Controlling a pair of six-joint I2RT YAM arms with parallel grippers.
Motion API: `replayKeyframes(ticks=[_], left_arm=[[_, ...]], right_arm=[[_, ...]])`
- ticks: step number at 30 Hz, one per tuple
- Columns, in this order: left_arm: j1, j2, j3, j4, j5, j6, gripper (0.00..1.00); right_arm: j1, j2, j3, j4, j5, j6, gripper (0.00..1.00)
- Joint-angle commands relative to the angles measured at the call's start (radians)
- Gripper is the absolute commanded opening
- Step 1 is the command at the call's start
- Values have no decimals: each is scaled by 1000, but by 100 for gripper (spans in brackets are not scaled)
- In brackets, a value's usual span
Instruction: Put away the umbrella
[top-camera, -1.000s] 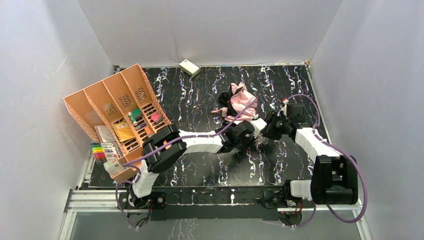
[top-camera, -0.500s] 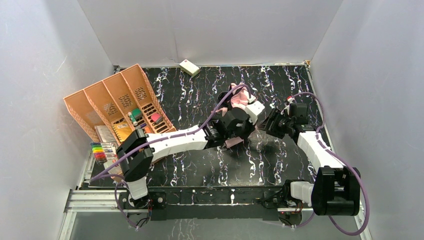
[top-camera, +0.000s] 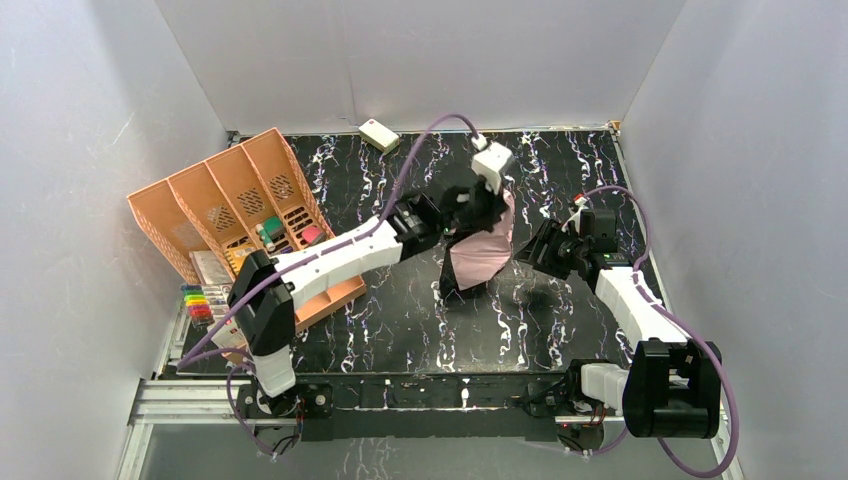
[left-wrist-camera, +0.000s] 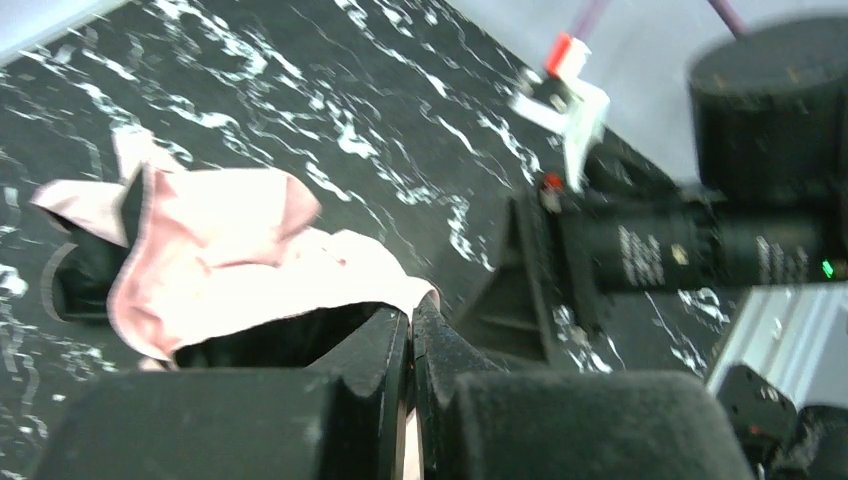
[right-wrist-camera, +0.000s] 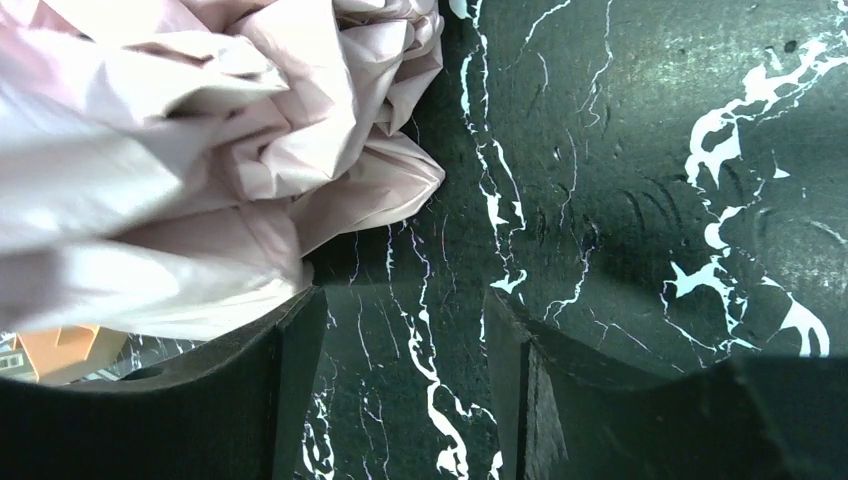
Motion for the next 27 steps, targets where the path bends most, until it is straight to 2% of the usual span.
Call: replayKeyframes(ticks=[1,8,14,23,27], left_arm=[[105,9,91,-6,77,-6,2],[274,148,228,-32,201,16,3],[386,357,415,-71,275,16,3],[434,654,657,-128,272,-17,4],[434,702,634,-109,314,-45,5]], right_arm=[[-3,-23,8,45,-62,-56,68],[-3,-3,4,72,-165,-92,70],[-3,-16,-1,90,-219,-71,71],[-2,-49,14,36,-255,-104,72],[0,-48,14,35,-259,-103,72]])
